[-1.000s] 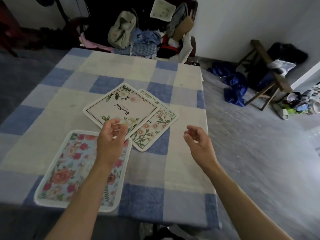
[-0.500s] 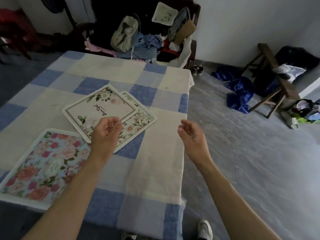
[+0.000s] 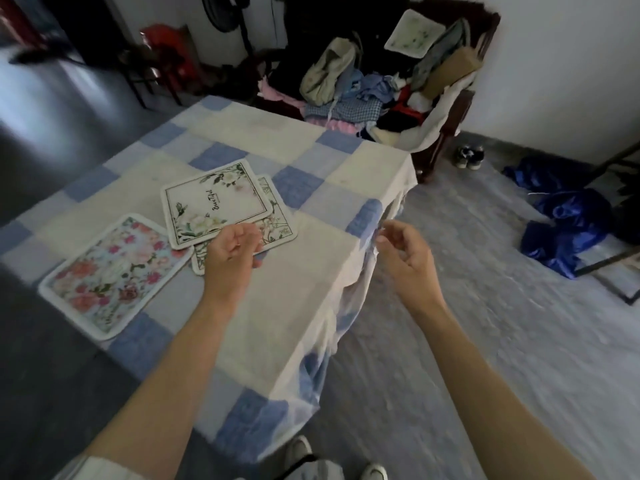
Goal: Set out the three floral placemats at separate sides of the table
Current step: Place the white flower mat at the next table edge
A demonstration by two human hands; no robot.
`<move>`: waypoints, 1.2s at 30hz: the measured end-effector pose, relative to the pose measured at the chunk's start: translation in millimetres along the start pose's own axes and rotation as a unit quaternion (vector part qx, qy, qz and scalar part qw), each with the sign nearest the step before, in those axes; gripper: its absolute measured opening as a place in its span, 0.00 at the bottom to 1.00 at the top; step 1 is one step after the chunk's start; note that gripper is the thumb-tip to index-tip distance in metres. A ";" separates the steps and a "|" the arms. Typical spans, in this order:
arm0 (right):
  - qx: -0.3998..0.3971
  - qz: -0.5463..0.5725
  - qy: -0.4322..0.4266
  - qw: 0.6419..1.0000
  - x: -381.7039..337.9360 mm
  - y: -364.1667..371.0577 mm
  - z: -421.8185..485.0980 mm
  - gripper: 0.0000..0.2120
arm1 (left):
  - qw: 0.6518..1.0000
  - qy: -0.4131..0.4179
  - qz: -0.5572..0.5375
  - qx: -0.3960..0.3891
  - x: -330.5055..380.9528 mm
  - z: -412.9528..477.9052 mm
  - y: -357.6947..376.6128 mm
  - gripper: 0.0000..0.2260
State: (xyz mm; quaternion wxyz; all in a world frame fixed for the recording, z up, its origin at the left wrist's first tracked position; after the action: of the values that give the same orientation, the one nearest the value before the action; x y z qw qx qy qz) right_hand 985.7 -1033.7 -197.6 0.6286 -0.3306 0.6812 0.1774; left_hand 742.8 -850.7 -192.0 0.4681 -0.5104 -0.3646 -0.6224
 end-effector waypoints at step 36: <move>-0.443 -0.046 -0.023 0.895 -63.7 298.4 356.7 0.06 | 0.902 -0.103 0.101 0.408 -133.9 178.6 -30.6 0.03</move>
State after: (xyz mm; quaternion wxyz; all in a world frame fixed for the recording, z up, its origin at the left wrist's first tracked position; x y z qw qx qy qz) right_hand 1047.8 -570.4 -239.9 0.4399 -0.6013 0.5021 0.4392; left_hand 771.5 -647.0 -284.0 0.6554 -0.3705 -0.5793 -0.3126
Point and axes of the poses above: each hand's wrist, its own z-axis towards the middle knuckle, its own y-axis out of the palm, x = y × z, the point moved 9 cm from there along z, towards the middle knuckle, and after that the axes turned 12 degrees about y, right-handed, at the moved point
